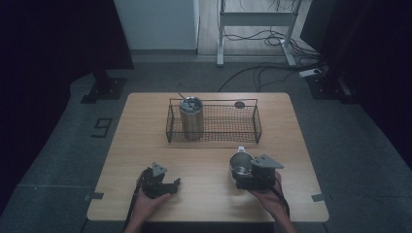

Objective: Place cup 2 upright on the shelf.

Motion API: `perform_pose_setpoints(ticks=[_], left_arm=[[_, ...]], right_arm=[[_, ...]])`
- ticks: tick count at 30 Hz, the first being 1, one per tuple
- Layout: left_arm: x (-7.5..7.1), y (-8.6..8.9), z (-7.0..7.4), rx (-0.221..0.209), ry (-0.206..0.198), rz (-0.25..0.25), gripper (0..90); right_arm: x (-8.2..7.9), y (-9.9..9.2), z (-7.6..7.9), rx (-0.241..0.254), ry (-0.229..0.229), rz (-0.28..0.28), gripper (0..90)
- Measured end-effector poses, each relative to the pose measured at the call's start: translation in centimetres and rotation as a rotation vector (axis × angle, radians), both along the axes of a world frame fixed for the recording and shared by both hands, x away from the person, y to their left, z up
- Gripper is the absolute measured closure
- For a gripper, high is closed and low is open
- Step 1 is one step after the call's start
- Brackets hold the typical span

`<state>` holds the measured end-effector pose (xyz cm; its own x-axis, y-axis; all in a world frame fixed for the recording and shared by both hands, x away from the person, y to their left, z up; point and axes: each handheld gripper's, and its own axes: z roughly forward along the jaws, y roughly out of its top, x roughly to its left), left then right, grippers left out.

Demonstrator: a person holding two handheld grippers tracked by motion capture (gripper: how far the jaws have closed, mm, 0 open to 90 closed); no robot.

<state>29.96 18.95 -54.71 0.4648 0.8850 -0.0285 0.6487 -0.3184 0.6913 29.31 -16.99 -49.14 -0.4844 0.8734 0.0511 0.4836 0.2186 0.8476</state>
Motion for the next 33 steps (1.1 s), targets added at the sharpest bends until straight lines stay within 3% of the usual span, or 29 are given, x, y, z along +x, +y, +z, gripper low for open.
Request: perform_pose_setpoints(ticks=[12, 18, 33], left_arm=[[0.0, 0.1, 0.0, -0.011, 0.004, -0.005, 13.0], [0.0, 0.1, 0.0, -0.011, 0.004, -0.005, 13.0], [0.0, 0.1, 0.0, -0.012, 0.004, -0.008, 13.4]], right_arm=[[1.1, 1.1, -1.1, -0.021, 0.013, 0.006, 0.0], [1.2, 1.2, -1.7, -0.038, 0.002, -0.005, 5.9], [1.3, 1.2, -1.6, -0.041, 0.003, 0.004, 6.6]])
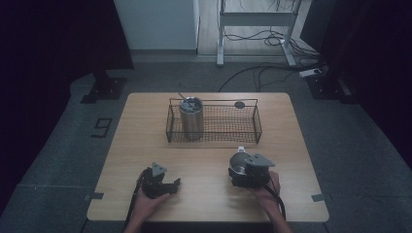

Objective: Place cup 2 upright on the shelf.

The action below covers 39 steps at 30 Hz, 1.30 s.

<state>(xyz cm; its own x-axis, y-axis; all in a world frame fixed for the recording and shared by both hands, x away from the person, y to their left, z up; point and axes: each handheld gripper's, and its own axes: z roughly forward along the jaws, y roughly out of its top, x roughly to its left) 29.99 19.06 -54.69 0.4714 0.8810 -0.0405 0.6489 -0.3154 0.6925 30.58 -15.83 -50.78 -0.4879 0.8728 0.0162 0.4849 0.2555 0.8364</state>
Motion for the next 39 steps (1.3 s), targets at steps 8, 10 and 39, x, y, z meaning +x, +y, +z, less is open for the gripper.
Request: perform_pose_setpoints(ticks=[8, 10, 39], left_arm=[[0.0, 0.0, 0.0, 0.0, 0.0, 0.0, 13.5], [0.0, 0.0, 0.0, -0.001, 0.0, 0.001, 13.6], [0.2, 0.0, 0.0, -0.004, -0.001, 0.01, 14.1]], right_arm=[[0.0, 0.0, 0.0, 0.002, 0.001, 0.006, 6.7], [0.0, -0.1, 0.1, 0.011, -0.001, 0.011, 6.7], [-0.6, -2.3, 3.5, 0.083, -0.047, 0.014, 6.7]])
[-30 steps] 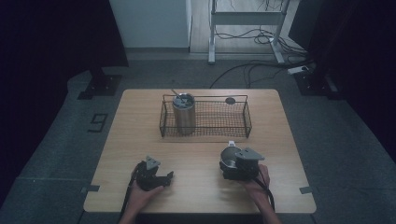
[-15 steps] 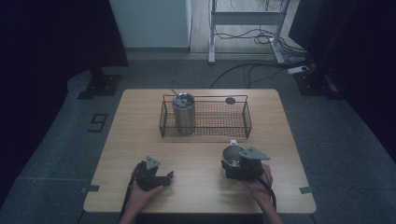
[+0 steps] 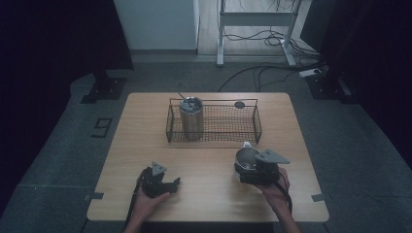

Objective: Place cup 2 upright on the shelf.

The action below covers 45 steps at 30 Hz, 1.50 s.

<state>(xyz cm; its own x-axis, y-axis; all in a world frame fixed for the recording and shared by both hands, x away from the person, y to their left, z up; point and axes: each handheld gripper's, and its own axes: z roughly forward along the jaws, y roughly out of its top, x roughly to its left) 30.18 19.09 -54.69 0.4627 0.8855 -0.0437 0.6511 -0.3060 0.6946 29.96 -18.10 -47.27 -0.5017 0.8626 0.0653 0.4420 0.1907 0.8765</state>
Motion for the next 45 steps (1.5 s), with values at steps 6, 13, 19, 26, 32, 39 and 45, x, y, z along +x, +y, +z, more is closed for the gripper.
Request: perform_pose_setpoints(ticks=[6, 13, 19, 26, 32, 39, 45], left_arm=[[0.0, -0.1, 0.0, 0.007, -0.001, 0.0, 14.2], [0.0, 0.0, 0.0, 0.001, -0.001, 0.0, 14.3], [0.0, 0.0, 0.0, 0.003, -0.001, -0.001, 14.4], [0.0, 0.0, 0.0, 0.005, -0.001, -0.001, 14.5], [0.0, -0.1, 0.0, 0.01, -0.002, 0.001, 14.8], [-0.1, -0.1, 0.0, 0.015, -0.003, 0.001, 14.8], [-0.1, -0.1, 0.0, 0.019, -0.003, -0.001, 14.8]], right_arm=[[0.3, -0.5, 0.4, 0.008, 0.008, -0.013, 6.7], [0.6, -1.0, 1.0, 0.033, -0.001, -0.013, 6.7], [1.0, -1.2, 2.1, 0.038, -0.013, -0.017, 6.8], [1.5, -1.4, 3.0, 0.053, -0.013, -0.023, 6.7], [1.9, -1.5, 3.7, 0.056, -0.018, -0.022, 6.7], [2.4, -1.5, 4.7, 0.066, -0.024, -0.019, 6.8], [3.0, -1.3, 5.6, 0.06, -0.03, -0.016, 6.7]])
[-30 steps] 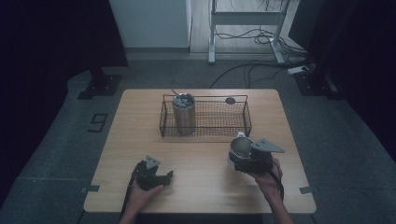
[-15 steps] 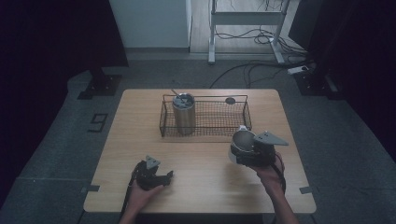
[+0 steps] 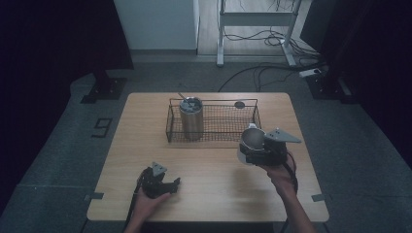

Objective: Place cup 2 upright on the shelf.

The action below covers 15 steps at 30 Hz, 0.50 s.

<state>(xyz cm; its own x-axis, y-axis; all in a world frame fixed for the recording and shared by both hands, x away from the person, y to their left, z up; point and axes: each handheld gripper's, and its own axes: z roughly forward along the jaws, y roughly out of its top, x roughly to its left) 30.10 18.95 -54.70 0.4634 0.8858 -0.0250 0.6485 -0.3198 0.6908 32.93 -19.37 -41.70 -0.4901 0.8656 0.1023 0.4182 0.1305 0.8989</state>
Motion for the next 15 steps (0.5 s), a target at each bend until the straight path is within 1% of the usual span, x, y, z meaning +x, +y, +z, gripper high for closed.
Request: perform_pose_setpoints(ticks=[7, 15], left_arm=[[0.0, 0.0, 0.0, 0.005, 0.0, -0.002, 14.8], [0.0, 0.0, 0.0, 0.01, -0.001, -0.003, 14.8]], right_arm=[[0.4, 0.0, 0.9, -0.002, -0.009, -0.002, 6.7], [1.0, -0.2, 1.4, -0.003, -0.008, -0.016, 6.7]])
